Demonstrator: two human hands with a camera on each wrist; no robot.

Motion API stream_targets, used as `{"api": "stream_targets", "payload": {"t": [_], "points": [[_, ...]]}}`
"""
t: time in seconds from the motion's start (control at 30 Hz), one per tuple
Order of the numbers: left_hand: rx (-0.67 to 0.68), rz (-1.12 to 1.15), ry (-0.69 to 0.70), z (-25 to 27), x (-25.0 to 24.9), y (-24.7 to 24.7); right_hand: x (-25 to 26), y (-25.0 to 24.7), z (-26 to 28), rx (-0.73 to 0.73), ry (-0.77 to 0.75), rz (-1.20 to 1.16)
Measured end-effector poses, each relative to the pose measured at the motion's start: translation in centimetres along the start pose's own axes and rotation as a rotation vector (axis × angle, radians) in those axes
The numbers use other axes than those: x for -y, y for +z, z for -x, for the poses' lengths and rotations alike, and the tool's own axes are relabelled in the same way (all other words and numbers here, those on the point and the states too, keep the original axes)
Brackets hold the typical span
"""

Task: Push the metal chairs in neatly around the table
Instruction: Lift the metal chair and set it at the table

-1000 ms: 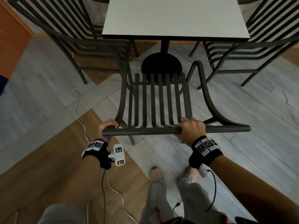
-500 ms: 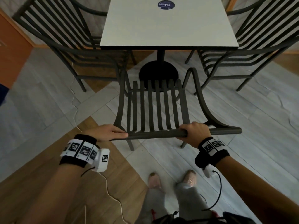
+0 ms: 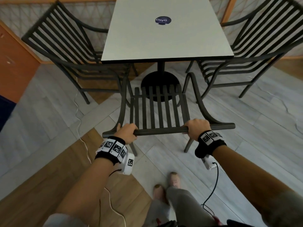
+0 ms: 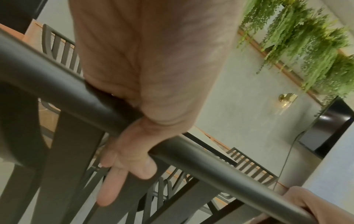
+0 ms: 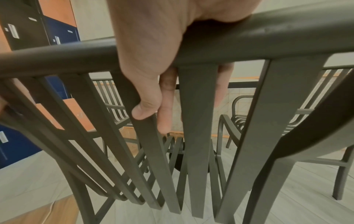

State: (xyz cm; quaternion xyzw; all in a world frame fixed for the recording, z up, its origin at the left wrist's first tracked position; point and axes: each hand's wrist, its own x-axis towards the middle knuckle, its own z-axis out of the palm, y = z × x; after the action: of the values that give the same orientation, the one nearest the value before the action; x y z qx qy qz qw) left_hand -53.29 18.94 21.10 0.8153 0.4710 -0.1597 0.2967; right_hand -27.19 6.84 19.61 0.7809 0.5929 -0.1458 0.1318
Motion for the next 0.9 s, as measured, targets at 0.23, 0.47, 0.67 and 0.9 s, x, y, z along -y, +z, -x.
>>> {"api": "stream_targets", "payload": {"t": [0.23,0.47,0.67,0.9], "points": [[-0.091,-0.010,-0.042,-4.5,-1.2,-3.3,-1.7,-1.9,-5.9,-0.040,0.030,-0.013],[-0.092,-0.019,-0.060,-8.9,-2.1,-6.1,-3.0,-4.1,-9.9,-0.042,0.025,-0.007],[-0.084,-0.080,-0.027,-9.8,-2.6,-6.7,-3.6,-5.3,-10.6,0.007,-0.006,-0.029],[-0.141,0.110,0.113,-7.6,0.0,-6.8,-2.3,-7.2,-9.0,0.075,-0.183,-0.150]]}}
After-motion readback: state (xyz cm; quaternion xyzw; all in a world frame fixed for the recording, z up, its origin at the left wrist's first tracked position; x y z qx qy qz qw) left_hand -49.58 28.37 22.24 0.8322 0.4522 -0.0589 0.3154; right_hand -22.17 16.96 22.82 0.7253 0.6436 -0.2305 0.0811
